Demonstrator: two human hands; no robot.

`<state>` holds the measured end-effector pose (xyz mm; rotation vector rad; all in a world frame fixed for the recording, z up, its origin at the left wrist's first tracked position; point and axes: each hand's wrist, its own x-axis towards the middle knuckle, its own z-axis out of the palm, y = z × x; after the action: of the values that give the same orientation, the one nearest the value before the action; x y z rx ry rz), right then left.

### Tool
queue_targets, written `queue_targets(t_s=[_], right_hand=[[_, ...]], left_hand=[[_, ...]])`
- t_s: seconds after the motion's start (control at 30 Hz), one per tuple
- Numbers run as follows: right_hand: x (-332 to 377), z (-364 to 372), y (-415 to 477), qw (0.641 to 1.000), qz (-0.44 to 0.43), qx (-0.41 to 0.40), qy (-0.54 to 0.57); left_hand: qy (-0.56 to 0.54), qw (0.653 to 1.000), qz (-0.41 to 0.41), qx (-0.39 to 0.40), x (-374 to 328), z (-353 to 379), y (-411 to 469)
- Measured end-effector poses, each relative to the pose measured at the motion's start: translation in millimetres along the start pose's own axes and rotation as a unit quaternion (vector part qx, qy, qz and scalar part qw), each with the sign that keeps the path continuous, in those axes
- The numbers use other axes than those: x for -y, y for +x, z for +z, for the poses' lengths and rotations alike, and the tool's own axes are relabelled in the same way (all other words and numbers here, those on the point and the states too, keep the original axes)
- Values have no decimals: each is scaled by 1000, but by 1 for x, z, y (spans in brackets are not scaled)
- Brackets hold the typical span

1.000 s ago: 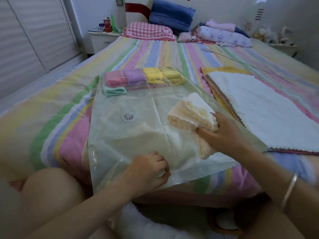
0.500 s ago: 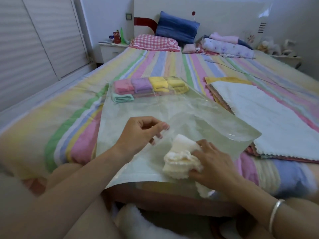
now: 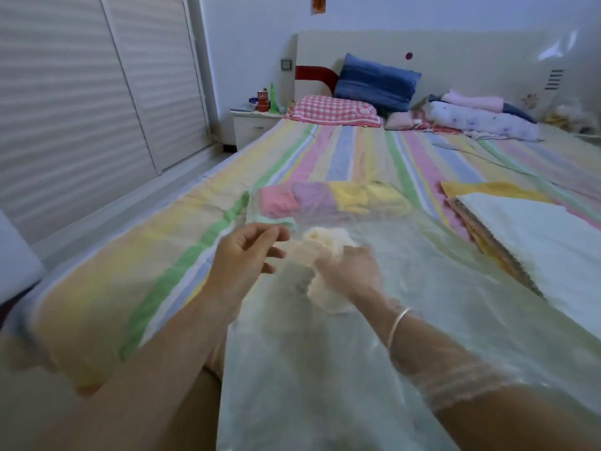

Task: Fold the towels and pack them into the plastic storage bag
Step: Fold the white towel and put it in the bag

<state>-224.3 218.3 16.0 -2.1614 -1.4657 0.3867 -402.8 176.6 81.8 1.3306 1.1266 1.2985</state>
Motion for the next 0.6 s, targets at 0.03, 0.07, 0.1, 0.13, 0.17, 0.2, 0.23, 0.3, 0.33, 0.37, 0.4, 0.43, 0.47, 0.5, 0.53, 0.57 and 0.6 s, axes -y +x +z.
queue_targets(t_s=[0.03,0.07,0.1,0.13,0.17,0.2,0.23,0.3,0.33,0.37,0.4,0.43,0.47,0.5,0.53,0.57,0.6], right_hand=[[11,7,9,1000,-10,-12,5],[19,15,20,999,-21,-27,20],[29,22,30,999,-27,-33,28],[37,28,40,998,-34,-25,37],[47,34,47,998,-44,-20,39],[55,41,55,998,-50,-15,31],[65,45,60,998,-58,-12,21],[76,55,75,998,-63,-21,10],[79,59,80,998,-57,-17,31],[81,63,88,998,-42,-7,44],[81,69,93,999,-38,-2,38],[84,69,94,999,-38,9,4],[83,75,100,999,-33,21,-12],[85,78,103,999,-27,44,-19],[87,78,103,998,-27,58,-1],[86,80,107,997,-18,77,22],[82,80,110,995,-11,94,35]], left_hand=[[46,997,-4,-63,18,-15,18],[89,989,-15,-113,36,-29,34],[122,980,-30,-152,54,-42,48],[141,973,-42,-179,69,-53,60],[146,969,-49,-194,83,-61,71],[142,968,-50,-200,96,-66,81],[132,970,-47,-200,105,-67,88],[121,974,-42,-188,121,-63,98],[125,974,-39,-184,126,-60,101],[128,974,-36,-181,130,-57,103],[133,975,-38,-176,133,-54,105],[132,976,-45,-168,136,-53,107],[127,977,-59,-161,139,-53,110],[121,977,-78,-154,142,-53,113],[109,978,-101,-147,144,-53,116],[85,979,-124,-140,145,-52,117],[57,978,-148,-133,146,-50,117]])
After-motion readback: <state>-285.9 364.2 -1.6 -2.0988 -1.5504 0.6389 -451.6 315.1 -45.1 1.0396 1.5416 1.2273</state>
